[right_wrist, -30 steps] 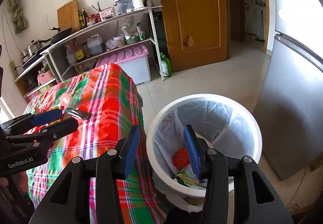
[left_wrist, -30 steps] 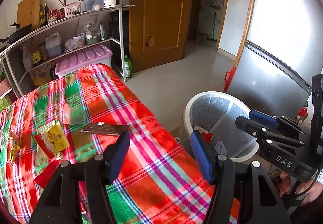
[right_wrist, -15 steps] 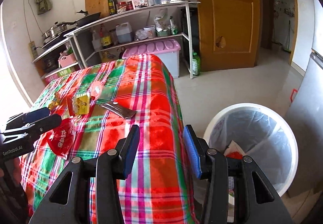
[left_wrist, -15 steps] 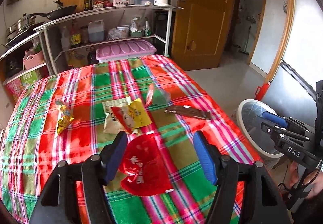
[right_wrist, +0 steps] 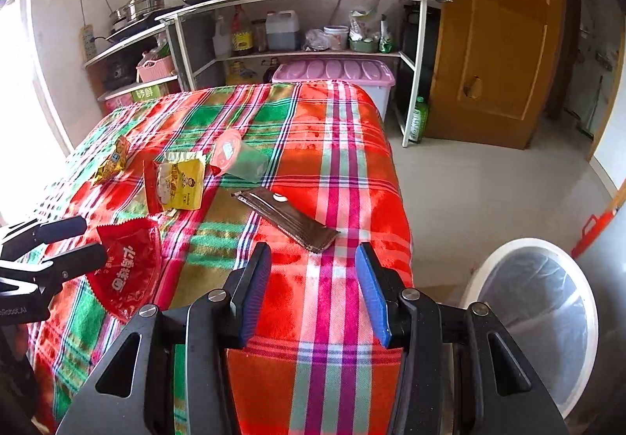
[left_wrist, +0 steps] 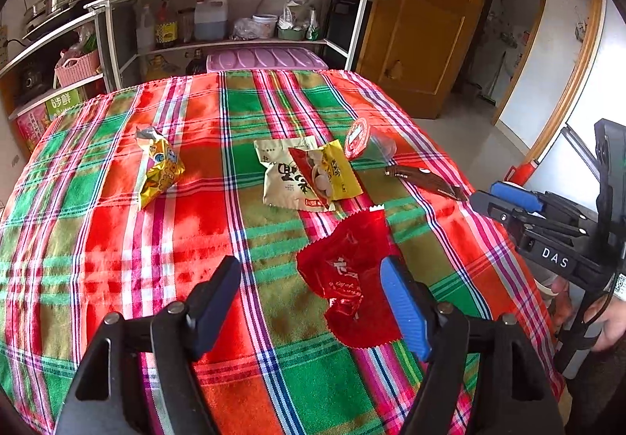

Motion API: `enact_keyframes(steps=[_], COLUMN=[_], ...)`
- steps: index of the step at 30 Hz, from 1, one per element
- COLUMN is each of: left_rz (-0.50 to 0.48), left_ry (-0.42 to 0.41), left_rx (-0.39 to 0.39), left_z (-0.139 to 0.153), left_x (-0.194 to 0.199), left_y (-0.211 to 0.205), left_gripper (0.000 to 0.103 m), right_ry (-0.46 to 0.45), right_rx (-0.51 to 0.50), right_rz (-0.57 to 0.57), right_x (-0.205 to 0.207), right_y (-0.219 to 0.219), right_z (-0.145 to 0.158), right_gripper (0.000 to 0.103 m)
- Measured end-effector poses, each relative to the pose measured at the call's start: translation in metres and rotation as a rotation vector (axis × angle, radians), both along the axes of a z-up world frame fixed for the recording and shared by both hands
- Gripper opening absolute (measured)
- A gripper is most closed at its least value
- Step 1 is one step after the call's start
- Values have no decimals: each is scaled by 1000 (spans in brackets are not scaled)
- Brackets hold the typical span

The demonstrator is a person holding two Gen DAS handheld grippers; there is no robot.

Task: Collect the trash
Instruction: 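Grasp the brown wrapper with the right tool while the left grasps the red wrapper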

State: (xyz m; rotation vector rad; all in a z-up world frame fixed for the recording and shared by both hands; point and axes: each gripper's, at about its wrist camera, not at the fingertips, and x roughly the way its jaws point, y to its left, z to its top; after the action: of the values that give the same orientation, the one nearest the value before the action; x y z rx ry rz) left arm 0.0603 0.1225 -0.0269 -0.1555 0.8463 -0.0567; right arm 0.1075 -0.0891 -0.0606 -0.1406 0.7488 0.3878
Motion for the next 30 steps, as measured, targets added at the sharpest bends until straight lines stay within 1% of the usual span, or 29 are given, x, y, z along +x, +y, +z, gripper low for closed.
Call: enact_keyframes(steps=[4,10,12,14,17,20,22,24,26,30], left_rz=[-6,-23,-25,-14,-14,-14,-24,-25,-25,-27], left_ry=[33,56,67,69,68,70,70,71,71,71], left_rx=[-24,-36,-41,-50,-46,-28,-14,-4,-7,4], left_z=[-8,-15,-18,-19,-20,-21,-21,-21,-20,-19], left_x=[4,6,7,6,7,9,8,8,8,8], left_y=[2,-2,-3,-2,-3,-5,-9,-11,-10,-11], left_gripper=[76,76,76,76,76,76,72,69,65,50], right_ry=[6,12,29,54,69,79,85,88,86,81], right_rx=[-17,-38,-29,-15,-12,-33,-46,-57,-59,-72], right_rz=[30,84,99,109,123,127,133,132,122,116], right_x=[13,27,34,40,45,50,51,54,55,54], right_y=[10,24,26,27,29,33,36,37,37,39], right_z=[-3,-6,-9,-13,-18,-22,-25,-26,-26,-27], right_gripper=[46,46,47,52,52,53,53,53,53,53])
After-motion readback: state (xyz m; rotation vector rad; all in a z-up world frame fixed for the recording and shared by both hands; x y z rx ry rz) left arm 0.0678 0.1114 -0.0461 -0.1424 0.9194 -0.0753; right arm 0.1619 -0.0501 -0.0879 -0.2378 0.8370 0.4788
